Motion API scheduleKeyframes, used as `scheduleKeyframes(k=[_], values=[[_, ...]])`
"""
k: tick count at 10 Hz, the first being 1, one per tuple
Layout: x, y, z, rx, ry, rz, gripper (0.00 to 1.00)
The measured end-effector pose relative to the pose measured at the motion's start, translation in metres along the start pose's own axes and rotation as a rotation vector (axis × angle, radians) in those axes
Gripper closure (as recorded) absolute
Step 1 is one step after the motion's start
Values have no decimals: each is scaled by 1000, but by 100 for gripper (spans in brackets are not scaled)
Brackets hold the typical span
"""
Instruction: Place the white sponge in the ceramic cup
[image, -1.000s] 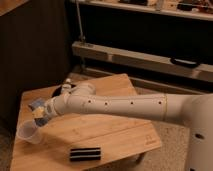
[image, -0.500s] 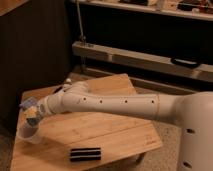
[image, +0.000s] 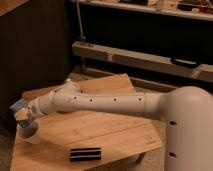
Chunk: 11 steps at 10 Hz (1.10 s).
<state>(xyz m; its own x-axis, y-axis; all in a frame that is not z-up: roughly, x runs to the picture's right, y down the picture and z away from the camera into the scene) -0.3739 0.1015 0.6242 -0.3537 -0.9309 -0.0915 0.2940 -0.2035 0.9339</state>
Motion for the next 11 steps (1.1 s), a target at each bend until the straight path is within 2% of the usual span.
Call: scheduleKeyframes(k=[3,11], values=[[-5,-5,14,9,-13,-39,99],[-22,4,34,34,-20,-64,99]])
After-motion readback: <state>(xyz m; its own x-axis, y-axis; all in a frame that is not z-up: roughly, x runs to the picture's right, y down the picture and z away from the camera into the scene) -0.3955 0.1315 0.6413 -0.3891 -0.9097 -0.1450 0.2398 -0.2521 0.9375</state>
